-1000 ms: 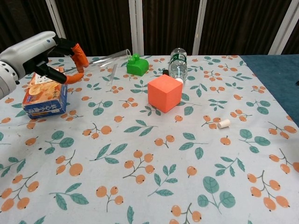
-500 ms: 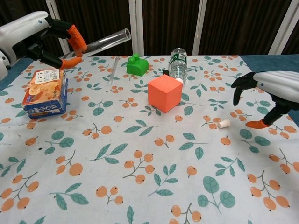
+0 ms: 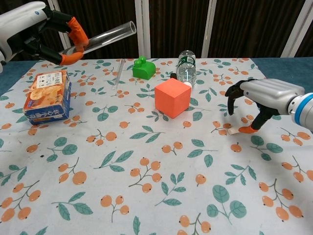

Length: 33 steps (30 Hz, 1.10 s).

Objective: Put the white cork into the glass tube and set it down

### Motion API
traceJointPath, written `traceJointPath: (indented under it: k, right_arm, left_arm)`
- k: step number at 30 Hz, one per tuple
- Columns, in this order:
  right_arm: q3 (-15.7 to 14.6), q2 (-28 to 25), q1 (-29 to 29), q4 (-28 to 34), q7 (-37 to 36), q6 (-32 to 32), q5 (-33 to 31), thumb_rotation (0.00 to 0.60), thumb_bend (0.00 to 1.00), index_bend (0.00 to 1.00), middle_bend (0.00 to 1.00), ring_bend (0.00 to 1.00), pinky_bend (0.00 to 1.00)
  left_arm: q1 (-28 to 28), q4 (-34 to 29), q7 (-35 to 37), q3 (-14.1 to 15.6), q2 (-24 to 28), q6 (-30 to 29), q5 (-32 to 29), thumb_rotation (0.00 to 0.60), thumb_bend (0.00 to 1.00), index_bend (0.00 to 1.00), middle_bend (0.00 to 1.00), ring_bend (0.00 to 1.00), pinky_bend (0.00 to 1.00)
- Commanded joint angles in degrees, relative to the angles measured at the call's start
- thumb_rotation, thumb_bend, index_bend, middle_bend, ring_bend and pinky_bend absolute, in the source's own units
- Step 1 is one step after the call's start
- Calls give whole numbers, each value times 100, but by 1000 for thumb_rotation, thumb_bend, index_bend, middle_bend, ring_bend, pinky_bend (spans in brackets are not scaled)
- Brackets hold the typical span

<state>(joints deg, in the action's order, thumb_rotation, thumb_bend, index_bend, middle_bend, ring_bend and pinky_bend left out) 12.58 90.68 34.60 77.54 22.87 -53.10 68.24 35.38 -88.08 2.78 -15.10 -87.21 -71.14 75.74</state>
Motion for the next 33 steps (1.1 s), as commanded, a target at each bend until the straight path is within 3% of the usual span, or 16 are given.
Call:
traceJointPath:
  k: [1, 17, 33]
  right_arm:
    - [-79, 40, 28, -110, -39, 31, -8, 600, 282, 472, 185, 79, 0]
    - [-282, 207, 98, -554, -299, 2, 103, 600, 281, 513, 199, 79, 0]
    - [-257, 408, 270, -828, -261, 44, 10, 600, 281, 513, 198, 79, 0]
  left_arm:
    - [-5, -10, -11, -11, 12, -6, -11, 600, 810, 568, 498, 135, 20]
    - [6, 30, 5, -29, -35, 7, -17, 600, 811, 568, 498, 135, 20]
    - [-6, 44, 13, -56, -7, 0, -38, 600, 810, 568, 498, 135, 20]
